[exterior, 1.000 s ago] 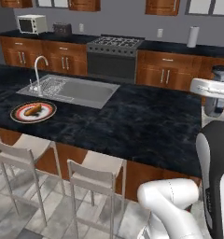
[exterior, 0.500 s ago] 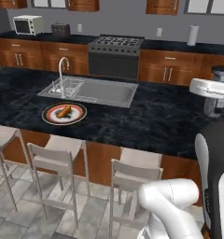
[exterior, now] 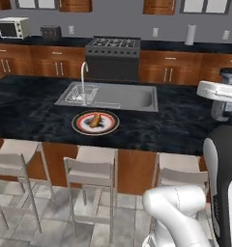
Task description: Move the hot dog bun to the plate on the dining table and place the condiment next to that plate. Then navigate to the fridge and take the sausage and place it on the plate as well.
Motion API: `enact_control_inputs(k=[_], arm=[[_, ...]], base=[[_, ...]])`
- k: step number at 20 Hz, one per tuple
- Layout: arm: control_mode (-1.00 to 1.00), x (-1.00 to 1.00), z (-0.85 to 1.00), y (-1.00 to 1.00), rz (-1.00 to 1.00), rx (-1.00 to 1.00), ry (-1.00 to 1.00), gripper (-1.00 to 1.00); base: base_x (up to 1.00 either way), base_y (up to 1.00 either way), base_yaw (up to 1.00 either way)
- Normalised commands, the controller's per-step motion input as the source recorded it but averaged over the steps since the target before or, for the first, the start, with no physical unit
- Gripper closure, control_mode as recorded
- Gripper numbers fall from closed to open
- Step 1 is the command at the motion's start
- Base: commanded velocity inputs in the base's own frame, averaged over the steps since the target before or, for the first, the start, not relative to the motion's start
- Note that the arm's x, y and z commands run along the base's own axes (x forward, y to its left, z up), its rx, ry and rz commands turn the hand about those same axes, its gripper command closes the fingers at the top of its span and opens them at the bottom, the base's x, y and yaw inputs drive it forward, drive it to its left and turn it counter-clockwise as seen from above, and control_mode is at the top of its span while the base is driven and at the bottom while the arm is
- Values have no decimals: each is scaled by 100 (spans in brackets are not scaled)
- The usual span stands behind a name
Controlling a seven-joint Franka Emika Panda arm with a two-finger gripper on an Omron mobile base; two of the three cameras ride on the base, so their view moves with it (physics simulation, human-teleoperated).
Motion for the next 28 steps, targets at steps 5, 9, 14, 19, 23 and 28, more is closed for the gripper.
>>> enact_control_inputs(k=[5,9,14,19,23,28], arm=[[100,0,0,0,0,0,0,100],[100,0,0,0,0,0,0,100],[100,0,0,0,0,0,0,100],[100,0,0,0,0,0,0,100],[-100,57,-24,-27,3,1,-3,100],[-100,79,-60,-43,28,4,-1,100]], base=[[56,98,-43],[64,85,-41],[80,45,-33],[81,2,-18],[20,-3,-1],[0,0,0]])
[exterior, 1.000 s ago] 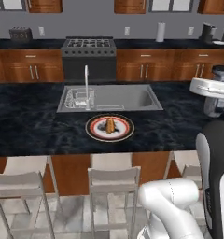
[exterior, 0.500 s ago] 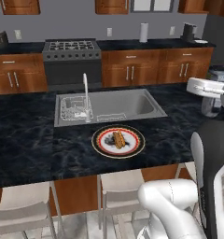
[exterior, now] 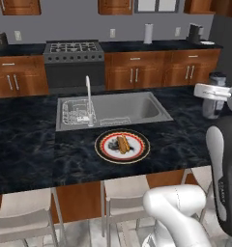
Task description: Move the hot dog bun to the plate on the dining table and place the condiment next to that plate. Then navigate to the fridge and take the sausage and place it on the plate as well.
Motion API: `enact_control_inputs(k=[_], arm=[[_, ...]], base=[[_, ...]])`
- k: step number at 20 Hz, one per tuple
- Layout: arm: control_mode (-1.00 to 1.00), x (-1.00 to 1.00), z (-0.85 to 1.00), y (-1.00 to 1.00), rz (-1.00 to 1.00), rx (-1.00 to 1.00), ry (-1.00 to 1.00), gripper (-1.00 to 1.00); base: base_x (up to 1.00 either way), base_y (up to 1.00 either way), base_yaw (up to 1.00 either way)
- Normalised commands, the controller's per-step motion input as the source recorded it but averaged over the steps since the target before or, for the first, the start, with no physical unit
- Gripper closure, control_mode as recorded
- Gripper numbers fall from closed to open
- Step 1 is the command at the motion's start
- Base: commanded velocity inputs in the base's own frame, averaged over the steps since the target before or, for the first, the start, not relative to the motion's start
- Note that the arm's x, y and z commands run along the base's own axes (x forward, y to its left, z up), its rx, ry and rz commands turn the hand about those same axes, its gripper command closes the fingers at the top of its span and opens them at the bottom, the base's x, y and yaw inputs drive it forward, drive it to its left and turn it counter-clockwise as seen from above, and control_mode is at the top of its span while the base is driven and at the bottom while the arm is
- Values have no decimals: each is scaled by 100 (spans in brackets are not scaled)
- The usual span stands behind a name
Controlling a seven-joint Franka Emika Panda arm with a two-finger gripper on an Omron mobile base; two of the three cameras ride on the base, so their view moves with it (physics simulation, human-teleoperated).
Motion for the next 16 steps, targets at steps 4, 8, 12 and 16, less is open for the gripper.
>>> enact_control_inputs(k=[4,8,12,16], arm=[[-100,72,-82,-27,53,0,-2,100],[-100,66,-78,-10,61,0,-2,100],[-100,61,-69,-4,62,0,-1,100],[-100,57,-59,-20,61,0,0,100]], base=[[0,0,0],[0,0,0],[0,0,0],[0,0,0]])
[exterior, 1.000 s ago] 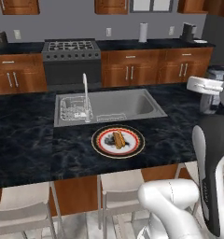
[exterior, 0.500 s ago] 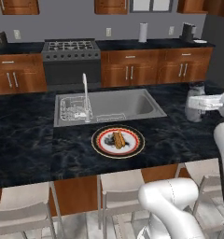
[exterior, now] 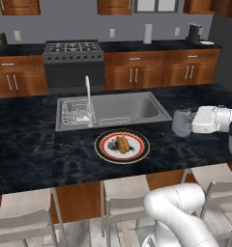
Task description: Move the hot dog bun to the plate on the dining table and place the condiment next to that plate. Then navigate to the fridge and take the sausage and place it on the plate as well.
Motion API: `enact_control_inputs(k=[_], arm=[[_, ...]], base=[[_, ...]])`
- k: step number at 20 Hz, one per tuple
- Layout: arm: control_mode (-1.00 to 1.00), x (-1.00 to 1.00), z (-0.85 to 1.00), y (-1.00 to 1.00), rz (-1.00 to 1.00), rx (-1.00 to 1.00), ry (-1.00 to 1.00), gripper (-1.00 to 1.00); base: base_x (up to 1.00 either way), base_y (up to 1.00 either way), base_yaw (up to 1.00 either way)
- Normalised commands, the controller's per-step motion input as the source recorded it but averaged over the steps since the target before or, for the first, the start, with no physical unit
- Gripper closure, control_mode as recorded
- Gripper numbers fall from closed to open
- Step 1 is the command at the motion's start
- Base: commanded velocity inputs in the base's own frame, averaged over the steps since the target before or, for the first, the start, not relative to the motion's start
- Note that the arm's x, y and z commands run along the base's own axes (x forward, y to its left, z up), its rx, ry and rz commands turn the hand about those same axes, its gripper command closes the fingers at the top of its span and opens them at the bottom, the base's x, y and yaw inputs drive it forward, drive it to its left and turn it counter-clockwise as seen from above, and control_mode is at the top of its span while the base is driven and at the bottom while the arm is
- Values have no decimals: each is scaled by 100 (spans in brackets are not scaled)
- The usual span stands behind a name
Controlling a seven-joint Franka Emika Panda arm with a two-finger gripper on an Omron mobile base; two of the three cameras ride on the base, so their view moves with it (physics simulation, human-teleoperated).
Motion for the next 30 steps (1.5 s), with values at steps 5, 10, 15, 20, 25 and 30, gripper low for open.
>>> enact_control_inputs(k=[5,10,15,20,25,30], arm=[[-100,44,-40,-43,49,0,0,100],[-100,27,-30,-43,28,0,-3,100],[-100,28,-32,-25,13,0,-4,100],[-100,36,-43,-5,7,0,0,100],[-100,41,-43,0,5,0,0,100],[-100,45,-38,0,3,0,0,100]], base=[[0,0,0],[0,0,0],[0,0,0],[0,0,0],[0,0,0],[0,0,0]])
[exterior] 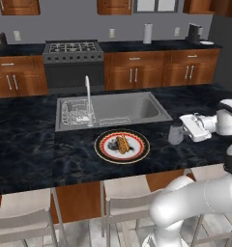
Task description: Move the hot dog bun to the plate on the dining table and place the condiment next to that plate. Then navigate to the fridge and take the sausage and place it on the plate as well.
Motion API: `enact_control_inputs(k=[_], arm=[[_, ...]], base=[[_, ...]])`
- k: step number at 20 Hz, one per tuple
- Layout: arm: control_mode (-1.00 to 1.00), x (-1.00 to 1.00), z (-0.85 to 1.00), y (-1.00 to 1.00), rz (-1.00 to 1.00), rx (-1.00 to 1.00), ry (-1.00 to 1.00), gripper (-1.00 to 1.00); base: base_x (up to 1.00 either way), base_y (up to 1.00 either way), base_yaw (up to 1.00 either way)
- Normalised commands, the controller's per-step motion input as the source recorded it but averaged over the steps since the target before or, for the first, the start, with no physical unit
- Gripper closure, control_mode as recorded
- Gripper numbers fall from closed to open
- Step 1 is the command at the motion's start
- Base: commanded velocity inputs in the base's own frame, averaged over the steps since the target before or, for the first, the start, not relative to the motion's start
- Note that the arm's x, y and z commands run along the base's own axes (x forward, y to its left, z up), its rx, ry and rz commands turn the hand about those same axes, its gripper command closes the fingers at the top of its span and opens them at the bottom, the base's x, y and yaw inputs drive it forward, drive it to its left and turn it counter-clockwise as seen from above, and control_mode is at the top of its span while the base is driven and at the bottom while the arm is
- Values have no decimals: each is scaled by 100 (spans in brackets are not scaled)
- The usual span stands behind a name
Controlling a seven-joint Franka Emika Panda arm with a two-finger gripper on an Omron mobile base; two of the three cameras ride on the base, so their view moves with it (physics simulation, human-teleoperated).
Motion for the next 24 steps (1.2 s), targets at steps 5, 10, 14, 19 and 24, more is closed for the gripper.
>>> enact_control_inputs(k=[5,10,14,19,24], arm=[[-100,50,-40,0,3,0,-4,100],[-100,40,-43,0,2,0,-4,100],[-100,28,-42,0,2,0,-6,100],[-100,31,-26,0,0,0,0,100],[-100,34,-22,0,0,0,0,100]], base=[[0,0,0],[0,0,0],[0,0,0],[0,0,0],[0,0,0]])
